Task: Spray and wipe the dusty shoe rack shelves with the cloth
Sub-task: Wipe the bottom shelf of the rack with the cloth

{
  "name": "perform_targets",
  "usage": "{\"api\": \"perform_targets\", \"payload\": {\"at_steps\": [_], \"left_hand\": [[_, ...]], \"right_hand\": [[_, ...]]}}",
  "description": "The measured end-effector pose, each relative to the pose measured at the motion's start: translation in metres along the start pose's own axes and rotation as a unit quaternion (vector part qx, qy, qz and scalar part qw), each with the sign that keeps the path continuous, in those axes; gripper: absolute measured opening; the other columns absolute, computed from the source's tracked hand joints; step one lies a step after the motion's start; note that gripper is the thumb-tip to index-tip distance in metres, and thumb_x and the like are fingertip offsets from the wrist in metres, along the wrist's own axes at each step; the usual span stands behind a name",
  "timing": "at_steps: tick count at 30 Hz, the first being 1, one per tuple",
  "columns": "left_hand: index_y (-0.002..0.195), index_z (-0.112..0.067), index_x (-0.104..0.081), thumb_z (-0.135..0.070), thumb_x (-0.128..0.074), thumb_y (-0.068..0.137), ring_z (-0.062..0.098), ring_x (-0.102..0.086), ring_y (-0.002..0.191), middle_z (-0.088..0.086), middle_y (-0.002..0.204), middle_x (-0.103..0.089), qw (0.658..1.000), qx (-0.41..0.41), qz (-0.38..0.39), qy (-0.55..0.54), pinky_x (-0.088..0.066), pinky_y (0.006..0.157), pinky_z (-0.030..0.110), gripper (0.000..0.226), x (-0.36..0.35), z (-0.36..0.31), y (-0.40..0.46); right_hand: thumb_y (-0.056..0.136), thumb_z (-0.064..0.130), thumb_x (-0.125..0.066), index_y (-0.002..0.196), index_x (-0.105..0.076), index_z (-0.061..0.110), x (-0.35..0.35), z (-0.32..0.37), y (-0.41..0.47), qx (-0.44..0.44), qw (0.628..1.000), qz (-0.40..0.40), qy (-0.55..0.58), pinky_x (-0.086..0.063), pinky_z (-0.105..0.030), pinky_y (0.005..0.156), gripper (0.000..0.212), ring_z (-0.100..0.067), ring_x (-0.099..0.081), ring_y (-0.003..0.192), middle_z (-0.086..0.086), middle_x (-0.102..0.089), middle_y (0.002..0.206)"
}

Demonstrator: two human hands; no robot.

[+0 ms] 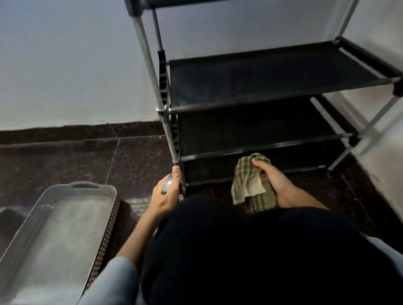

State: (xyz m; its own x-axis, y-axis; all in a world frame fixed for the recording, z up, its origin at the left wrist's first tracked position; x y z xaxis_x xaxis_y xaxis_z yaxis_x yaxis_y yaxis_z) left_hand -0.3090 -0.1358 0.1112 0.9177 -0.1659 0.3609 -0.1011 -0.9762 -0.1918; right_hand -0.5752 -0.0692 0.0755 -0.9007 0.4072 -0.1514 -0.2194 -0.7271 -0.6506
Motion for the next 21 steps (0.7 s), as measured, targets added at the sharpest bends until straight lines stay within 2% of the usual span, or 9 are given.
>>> {"api": "perform_targets", "payload": {"at_steps": [2, 4, 8, 12, 14, 16, 17, 19, 21], "left_hand": [[0.063, -0.013, -0.057, -0.086, -0.032, 0.077, 0.019, -0.057, 0.069, -0.002, 0.064, -0.060, 1.000, 0.023, 0.002, -0.006, -0.045, 0.072, 0.036, 0.078, -0.012, 0.016, 0.012], [0.068, -0.009, -0.052, -0.086, -0.026, 0.071, 0.020, -0.055, 0.066, 0.005, 0.068, -0.059, 0.999, 0.040, 0.014, 0.017, -0.045, 0.066, 0.036, 0.081, -0.024, 0.026, 0.021], [0.062, -0.011, -0.044, -0.071, -0.030, 0.086, 0.021, -0.055, 0.064, 0.007, 0.065, -0.056, 0.999, 0.038, -0.025, 0.004, -0.050, 0.068, 0.040, 0.067, -0.028, 0.032, 0.031], [0.064, -0.009, -0.047, -0.071, -0.027, 0.083, 0.015, -0.053, 0.060, 0.004, 0.064, -0.057, 0.999, 0.012, -0.041, -0.027, -0.044, 0.060, 0.027, 0.067, -0.026, 0.028, 0.027], [0.075, -0.008, -0.054, -0.068, -0.028, 0.091, 0.018, -0.056, 0.062, 0.011, 0.071, -0.062, 0.997, -0.030, -0.047, -0.045, -0.045, 0.056, 0.019, 0.068, -0.022, 0.019, 0.025], [0.088, -0.012, -0.059, -0.062, -0.033, 0.092, 0.019, -0.058, 0.057, 0.017, 0.073, -0.064, 0.993, -0.074, -0.032, -0.083, -0.046, 0.050, 0.018, 0.057, -0.020, 0.010, 0.026], [0.096, -0.019, -0.061, -0.061, -0.035, 0.088, 0.017, -0.058, 0.053, 0.012, 0.070, -0.066, 0.991, -0.087, -0.021, -0.100, -0.047, 0.047, 0.019, 0.050, -0.020, 0.007, 0.029], [0.118, -0.032, -0.057, -0.063, -0.038, 0.084, 0.025, -0.063, 0.054, 0.001, 0.073, -0.070, 0.988, -0.095, 0.000, -0.121, -0.050, 0.047, 0.027, 0.049, -0.018, 0.009, 0.037], [0.129, -0.042, -0.049, -0.068, -0.038, 0.084, 0.048, -0.063, 0.091, 0.004, 0.108, -0.071, 0.988, -0.086, 0.022, -0.124, -0.054, 0.069, 0.046, 0.053, -0.020, 0.012, 0.045]], "right_hand": [[0.082, 0.042, -0.067, 0.113, -0.067, 0.015, -0.007, -0.006, 0.019, 0.018, 0.999, -0.011, -0.041, -0.053, -0.034, 0.081, 0.041, -0.023, -0.069, 0.095, -0.007, -0.073, 0.102], [0.079, 0.040, -0.071, 0.115, -0.065, 0.015, -0.015, -0.010, 0.035, 0.040, 0.997, -0.016, -0.065, -0.053, -0.035, 0.086, 0.045, -0.020, -0.070, 0.094, -0.005, -0.073, 0.101], [0.081, 0.032, -0.071, 0.104, -0.061, 0.016, -0.024, -0.013, 0.048, 0.061, 0.995, -0.043, -0.063, -0.050, -0.025, 0.066, 0.029, -0.015, -0.067, 0.086, -0.004, -0.070, 0.097], [0.080, 0.030, -0.074, 0.101, -0.057, 0.019, -0.047, 0.002, 0.051, 0.168, 0.971, -0.034, -0.167, -0.047, -0.016, 0.067, 0.030, -0.006, -0.062, 0.086, 0.004, -0.065, 0.095], [0.080, 0.024, -0.075, 0.101, -0.057, 0.017, -0.070, 0.024, 0.042, 0.304, 0.922, -0.021, -0.239, -0.048, -0.012, 0.071, 0.029, -0.005, -0.061, 0.089, 0.005, -0.064, 0.098], [0.080, 0.014, -0.072, 0.107, -0.060, 0.013, -0.101, 0.046, 0.025, 0.464, 0.828, -0.034, -0.314, -0.048, -0.015, 0.081, 0.030, -0.008, -0.058, 0.097, 0.002, -0.060, 0.108], [0.081, 0.011, -0.069, 0.112, -0.060, 0.012, -0.118, 0.052, 0.020, 0.512, 0.779, -0.053, -0.359, -0.048, -0.019, 0.085, 0.032, -0.011, -0.055, 0.102, 0.001, -0.057, 0.114], [0.084, 0.013, -0.063, 0.121, -0.059, 0.017, -0.152, 0.054, 0.024, 0.533, 0.704, -0.092, -0.460, -0.050, -0.030, 0.081, 0.037, -0.021, -0.051, 0.107, 0.000, -0.053, 0.124], [0.085, 0.019, -0.063, 0.122, -0.060, 0.023, -0.178, 0.049, 0.034, 0.521, 0.646, -0.117, -0.546, -0.053, -0.035, 0.067, 0.037, -0.028, -0.051, 0.100, 0.000, -0.056, 0.122]]}}
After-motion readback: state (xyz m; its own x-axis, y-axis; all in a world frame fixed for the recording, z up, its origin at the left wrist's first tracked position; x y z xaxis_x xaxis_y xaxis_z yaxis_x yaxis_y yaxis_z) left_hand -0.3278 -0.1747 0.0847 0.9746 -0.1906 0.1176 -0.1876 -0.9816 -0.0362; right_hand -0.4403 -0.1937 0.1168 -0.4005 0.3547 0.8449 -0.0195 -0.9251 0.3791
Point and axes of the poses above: each hand's wrist, its own y-axis towards the middle knuckle, its own x-axis out of the back of the hand, z = x × y, the point moved 10 cm from there along y, towards the middle knuckle
